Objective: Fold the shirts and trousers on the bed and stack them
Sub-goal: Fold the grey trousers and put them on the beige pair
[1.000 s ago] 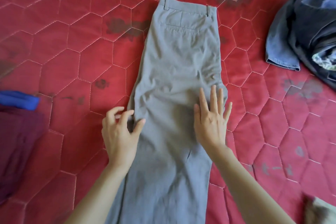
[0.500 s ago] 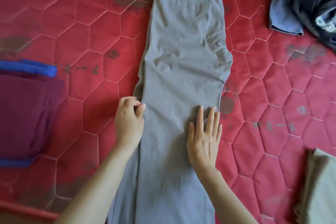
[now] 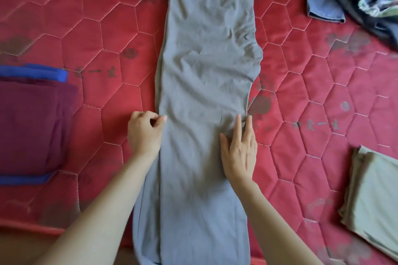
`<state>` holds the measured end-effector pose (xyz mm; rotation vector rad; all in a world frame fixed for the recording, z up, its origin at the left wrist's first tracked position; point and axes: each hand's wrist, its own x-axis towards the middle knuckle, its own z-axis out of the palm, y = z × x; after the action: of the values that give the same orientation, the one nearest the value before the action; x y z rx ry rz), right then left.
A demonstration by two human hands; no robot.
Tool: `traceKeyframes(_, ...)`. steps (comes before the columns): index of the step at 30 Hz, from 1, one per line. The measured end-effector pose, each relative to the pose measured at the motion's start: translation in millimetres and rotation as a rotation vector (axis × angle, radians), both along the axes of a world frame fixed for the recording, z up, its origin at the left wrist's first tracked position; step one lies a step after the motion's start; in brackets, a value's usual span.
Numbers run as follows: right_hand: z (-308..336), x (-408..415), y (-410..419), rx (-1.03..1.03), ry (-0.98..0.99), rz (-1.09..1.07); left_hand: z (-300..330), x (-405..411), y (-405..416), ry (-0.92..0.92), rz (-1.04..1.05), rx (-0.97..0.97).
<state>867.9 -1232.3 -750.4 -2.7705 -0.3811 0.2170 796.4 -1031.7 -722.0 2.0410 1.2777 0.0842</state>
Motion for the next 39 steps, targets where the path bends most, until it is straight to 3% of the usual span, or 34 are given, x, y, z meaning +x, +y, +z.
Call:
traceKeyframes(7,22,-49,-27,0.186,0.128,-0.284,8,-72,-43,0.055,-0.126,-0.066)
traceKeyframes(12,29,-88,-45,0.178,0.095,-0.402,10,-94,-61,0.074,-0.181,-0.008)
traceKeyframes(21,46,-138,-69,0.261,0.227,-0.404,23,-106,-63,0.087,-0.328,-0.230)
traceKeyframes(29,49,-141,-82,0.226,0.374,-0.373,27,-151,-93,0.151,-0.334,-0.121)
traceKeyframes(34,79,-150,-91,0.307,0.352,-0.305,55,-167,-104,-0.023,-0.183,-0.168)
traceKeyframes(39,112,-145,-93,0.785,0.580,-0.301,85,-178,-73,-0.335,-0.016,-0.464)
